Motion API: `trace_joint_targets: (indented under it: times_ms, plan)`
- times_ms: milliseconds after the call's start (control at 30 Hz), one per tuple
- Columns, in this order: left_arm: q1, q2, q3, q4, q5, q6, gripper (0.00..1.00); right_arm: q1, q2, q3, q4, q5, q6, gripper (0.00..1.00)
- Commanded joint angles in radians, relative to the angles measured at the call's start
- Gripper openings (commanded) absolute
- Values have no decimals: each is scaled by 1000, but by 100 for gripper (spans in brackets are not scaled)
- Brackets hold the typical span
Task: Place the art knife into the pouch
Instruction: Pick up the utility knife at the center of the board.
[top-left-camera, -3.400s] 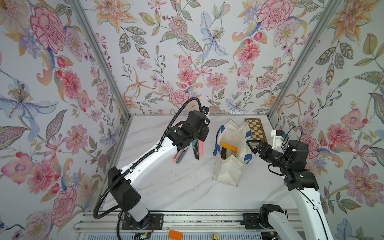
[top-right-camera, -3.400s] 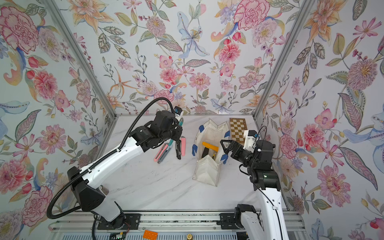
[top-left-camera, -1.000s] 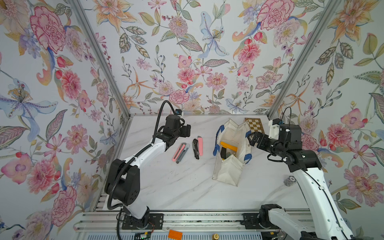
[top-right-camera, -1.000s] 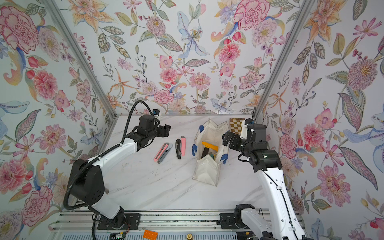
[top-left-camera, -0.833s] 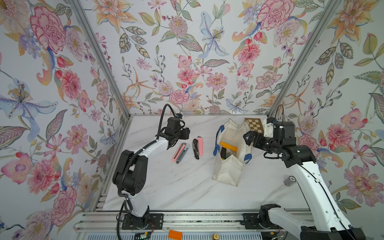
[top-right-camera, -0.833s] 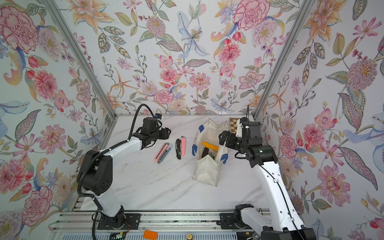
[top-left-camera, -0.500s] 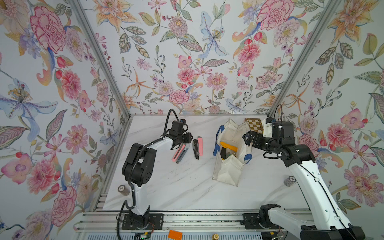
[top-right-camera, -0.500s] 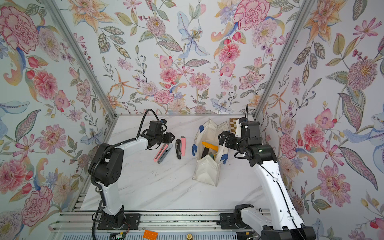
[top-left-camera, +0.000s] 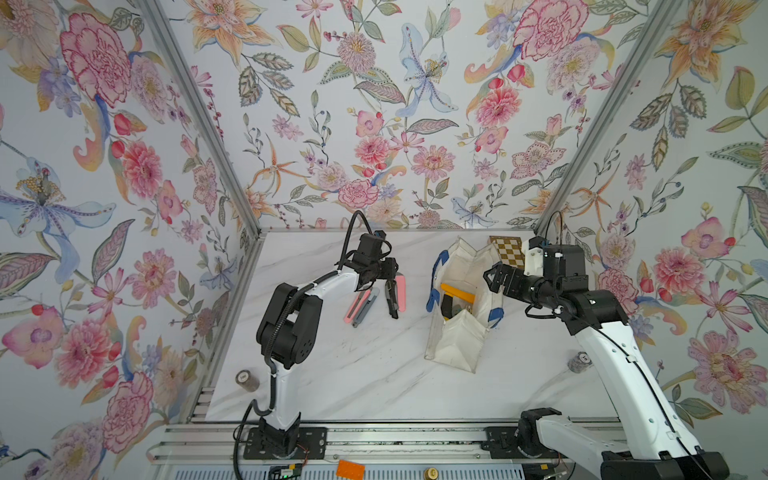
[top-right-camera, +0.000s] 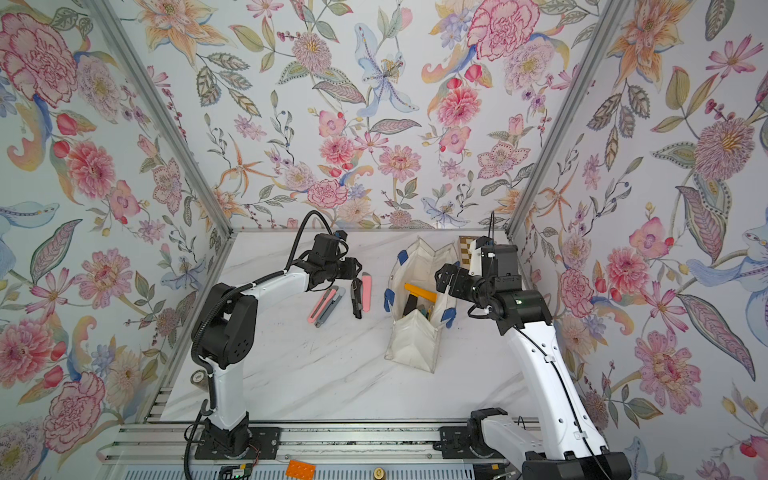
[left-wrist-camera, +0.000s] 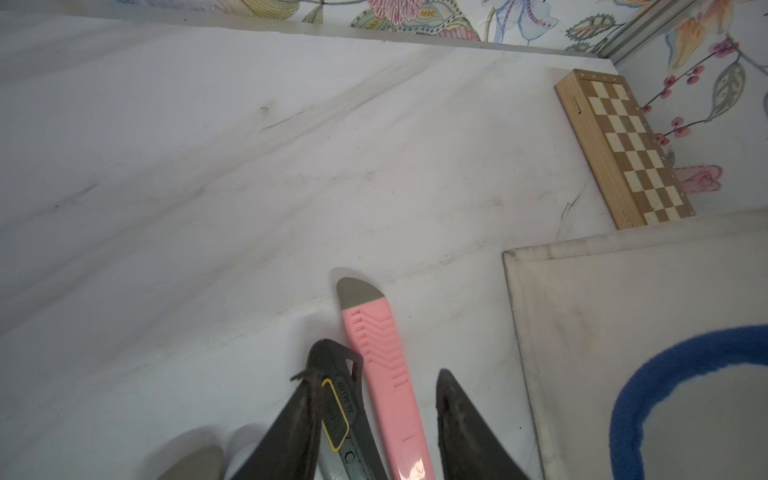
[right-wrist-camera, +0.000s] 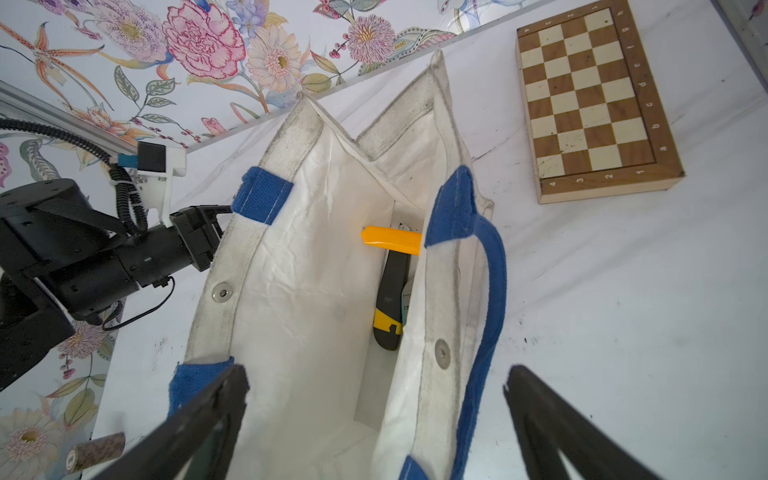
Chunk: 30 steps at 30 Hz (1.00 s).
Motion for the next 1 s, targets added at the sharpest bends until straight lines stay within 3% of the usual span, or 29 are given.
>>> trace_joint_targets:
  times_ms: [0,200,467,967]
  plan:
    - [-27,52,57,-124,-128,14,48,5,-41,-16,16,-6,-20,99]
    - [-68,108,136,-236,-233,24,48,2,-78,-42,16,10,-27,99]
    - [-90,121,130,-268,-312,20,50,-11,-112,-68,16,-20,-39,99]
    - [-91,177,128,-248,-227,12,47,-48,-131,-92,16,-45,-54,99]
